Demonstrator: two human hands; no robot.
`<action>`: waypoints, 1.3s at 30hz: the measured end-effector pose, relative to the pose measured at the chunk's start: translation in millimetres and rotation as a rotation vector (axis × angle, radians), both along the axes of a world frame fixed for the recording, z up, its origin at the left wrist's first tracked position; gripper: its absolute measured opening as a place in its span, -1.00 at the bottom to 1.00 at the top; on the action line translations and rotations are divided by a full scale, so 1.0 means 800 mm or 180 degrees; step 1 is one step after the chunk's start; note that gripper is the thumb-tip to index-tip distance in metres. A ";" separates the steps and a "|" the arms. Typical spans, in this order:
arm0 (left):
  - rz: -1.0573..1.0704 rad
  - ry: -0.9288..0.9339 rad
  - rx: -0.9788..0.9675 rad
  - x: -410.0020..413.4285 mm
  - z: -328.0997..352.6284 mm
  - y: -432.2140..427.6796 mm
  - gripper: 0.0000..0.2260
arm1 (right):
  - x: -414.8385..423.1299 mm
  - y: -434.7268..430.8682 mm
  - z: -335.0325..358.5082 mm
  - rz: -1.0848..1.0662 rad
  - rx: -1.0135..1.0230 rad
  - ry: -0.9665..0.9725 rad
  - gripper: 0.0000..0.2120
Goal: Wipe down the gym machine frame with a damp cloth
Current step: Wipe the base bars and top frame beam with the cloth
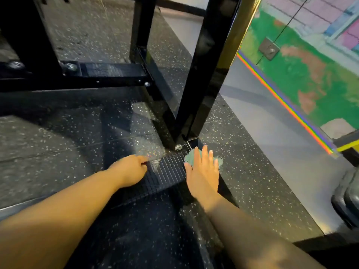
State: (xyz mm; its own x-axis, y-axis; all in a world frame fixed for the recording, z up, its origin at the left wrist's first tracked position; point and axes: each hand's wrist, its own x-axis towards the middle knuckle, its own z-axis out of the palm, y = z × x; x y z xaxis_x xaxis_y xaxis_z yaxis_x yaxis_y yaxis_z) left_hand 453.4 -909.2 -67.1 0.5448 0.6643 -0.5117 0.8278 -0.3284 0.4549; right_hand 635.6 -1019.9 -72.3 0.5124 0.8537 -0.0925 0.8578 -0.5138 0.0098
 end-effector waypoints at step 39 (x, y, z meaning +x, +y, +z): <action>0.1673 -0.4821 0.0413 0.219 0.333 0.108 -0.54 | -0.038 0.164 0.381 -0.1348 0.3492 0.3563 -0.85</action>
